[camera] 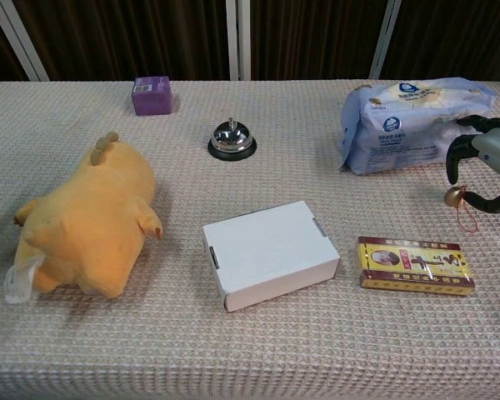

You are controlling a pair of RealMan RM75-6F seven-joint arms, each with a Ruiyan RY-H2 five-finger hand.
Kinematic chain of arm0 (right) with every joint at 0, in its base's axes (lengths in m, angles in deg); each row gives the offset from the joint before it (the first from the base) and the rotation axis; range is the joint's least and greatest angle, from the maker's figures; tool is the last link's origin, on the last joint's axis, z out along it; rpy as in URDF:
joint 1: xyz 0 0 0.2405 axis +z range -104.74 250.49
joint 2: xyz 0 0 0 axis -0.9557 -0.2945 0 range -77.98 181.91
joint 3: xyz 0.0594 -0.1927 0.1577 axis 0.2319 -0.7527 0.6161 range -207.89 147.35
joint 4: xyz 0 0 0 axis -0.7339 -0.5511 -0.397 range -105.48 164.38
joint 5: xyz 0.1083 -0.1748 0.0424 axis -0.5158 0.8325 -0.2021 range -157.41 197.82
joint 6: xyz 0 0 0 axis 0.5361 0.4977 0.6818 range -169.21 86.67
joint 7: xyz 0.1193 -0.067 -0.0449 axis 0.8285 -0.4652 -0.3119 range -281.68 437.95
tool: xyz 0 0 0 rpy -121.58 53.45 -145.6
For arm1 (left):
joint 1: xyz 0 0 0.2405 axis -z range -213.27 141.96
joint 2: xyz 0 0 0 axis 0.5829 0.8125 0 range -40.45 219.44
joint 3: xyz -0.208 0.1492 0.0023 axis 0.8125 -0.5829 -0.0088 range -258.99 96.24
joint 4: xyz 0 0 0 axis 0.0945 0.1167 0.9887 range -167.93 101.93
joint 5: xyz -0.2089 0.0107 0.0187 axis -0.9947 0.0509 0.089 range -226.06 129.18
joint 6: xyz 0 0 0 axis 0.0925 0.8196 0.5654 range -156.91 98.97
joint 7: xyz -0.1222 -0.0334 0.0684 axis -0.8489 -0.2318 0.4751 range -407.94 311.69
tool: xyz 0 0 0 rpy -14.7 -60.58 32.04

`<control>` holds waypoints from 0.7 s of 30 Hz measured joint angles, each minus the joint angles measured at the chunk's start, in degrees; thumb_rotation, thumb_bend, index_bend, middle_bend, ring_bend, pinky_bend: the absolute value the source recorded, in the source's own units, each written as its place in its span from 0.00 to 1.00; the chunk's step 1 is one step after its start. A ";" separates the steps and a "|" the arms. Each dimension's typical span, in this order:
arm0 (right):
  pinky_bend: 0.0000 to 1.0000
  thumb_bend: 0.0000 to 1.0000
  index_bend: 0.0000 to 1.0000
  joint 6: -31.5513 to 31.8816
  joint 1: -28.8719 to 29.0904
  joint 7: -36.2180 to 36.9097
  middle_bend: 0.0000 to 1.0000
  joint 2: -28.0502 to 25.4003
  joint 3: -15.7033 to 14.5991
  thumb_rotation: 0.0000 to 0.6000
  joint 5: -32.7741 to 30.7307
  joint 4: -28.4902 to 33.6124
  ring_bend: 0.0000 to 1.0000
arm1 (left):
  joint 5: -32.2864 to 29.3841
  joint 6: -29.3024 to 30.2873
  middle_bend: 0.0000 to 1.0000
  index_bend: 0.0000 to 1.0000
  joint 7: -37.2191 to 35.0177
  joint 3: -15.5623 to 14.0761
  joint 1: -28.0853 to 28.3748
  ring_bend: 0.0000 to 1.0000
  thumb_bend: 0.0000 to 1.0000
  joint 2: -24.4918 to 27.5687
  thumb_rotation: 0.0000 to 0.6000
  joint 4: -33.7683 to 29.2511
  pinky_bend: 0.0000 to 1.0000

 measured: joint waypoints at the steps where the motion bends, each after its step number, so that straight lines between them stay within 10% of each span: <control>1: 0.13 0.30 0.48 0.03 -0.03 -0.04 0.27 0.05 0.04 1.00 -0.06 -0.11 0.00 | 0.01 0.01 0.11 0.13 -0.04 0.02 -0.01 0.10 0.20 0.02 0.62 -0.03 0.21; 21: 0.13 0.32 0.53 0.16 -0.09 0.00 0.28 0.59 0.40 1.00 -0.09 -0.84 0.00 | 0.20 -0.38 0.11 0.13 -0.19 0.12 -0.11 0.10 0.20 -0.06 0.62 -0.05 0.21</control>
